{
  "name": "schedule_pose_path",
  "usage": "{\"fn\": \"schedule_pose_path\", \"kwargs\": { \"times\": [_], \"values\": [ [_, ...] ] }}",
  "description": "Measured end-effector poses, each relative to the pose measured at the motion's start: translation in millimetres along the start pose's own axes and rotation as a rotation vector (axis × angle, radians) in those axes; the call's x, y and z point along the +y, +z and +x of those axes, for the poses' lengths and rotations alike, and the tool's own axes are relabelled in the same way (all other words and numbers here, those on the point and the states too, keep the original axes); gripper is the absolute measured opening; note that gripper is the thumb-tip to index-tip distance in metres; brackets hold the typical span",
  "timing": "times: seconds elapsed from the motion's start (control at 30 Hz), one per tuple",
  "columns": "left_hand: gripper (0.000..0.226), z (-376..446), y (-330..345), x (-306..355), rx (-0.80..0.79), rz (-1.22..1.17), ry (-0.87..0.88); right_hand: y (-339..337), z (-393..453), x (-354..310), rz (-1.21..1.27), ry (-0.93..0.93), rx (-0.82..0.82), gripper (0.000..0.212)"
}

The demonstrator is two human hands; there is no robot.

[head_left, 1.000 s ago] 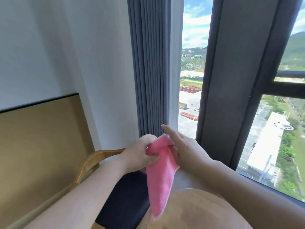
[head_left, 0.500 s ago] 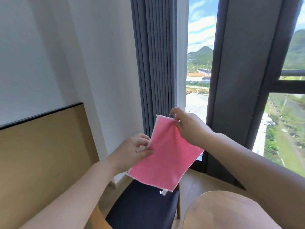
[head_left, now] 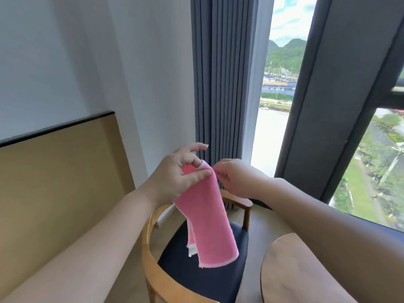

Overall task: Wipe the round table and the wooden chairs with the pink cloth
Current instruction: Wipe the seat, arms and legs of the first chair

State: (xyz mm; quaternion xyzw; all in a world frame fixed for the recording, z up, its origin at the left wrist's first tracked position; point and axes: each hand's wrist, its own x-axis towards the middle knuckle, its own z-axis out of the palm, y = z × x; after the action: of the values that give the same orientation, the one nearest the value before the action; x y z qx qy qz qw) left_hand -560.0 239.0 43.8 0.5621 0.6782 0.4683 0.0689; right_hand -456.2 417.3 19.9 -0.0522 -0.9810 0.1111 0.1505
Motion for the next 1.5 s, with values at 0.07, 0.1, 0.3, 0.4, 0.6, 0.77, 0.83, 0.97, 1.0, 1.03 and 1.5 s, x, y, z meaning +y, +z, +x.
{"fn": "schedule_pose_path", "kwargs": {
  "times": [0.07, 0.1, 0.3, 0.4, 0.6, 0.77, 0.83, 0.97, 1.0, 1.03, 1.5],
  "values": [
    [0.012, 1, -2, -15, 0.026, -0.002, -0.035, 9, 7, -1, 0.07, -0.024, -0.048, 0.021],
    [0.012, 2, -1, -23, 0.044, 0.006, -0.052, 14, 10, -1, 0.127, -0.015, -0.074, 0.022],
    [0.011, 20, 2, -63, 0.152, 0.075, -0.174, 49, 30, 24, 0.489, 0.156, -0.2, 0.047],
    [0.014, 34, 1, -82, 0.19, 0.111, -0.229, 67, 41, 49, 0.498, 0.147, -0.215, 0.041],
    [0.018, 56, 11, -115, 0.273, 0.113, -0.325, 97, 59, 92, 0.397, 0.099, -0.302, 0.021],
    [0.005, 56, 25, -152, 0.266, 0.151, -0.476, 124, 77, 119, 0.395, 0.087, -0.308, 0.007],
    [0.017, 50, 32, -169, 0.239, 0.113, -0.563, 137, 80, 127, 0.374, 0.113, -0.299, 0.007],
    [0.03, 40, 41, -197, 0.214, 0.031, -0.639, 156, 85, 134, 0.345, 0.153, -0.318, 0.011],
    [0.034, 37, 43, -204, 0.207, 0.024, -0.647, 160, 88, 134, 0.347, 0.169, -0.318, 0.011],
    [0.038, 35, 43, -212, 0.2, 0.022, -0.66, 164, 92, 134, 0.354, 0.192, -0.317, 0.01],
    [0.063, -4, 39, -354, -0.007, 0.036, -0.853, 271, 117, 120, 0.406, 0.558, -0.368, 0.018]
  ]
}}
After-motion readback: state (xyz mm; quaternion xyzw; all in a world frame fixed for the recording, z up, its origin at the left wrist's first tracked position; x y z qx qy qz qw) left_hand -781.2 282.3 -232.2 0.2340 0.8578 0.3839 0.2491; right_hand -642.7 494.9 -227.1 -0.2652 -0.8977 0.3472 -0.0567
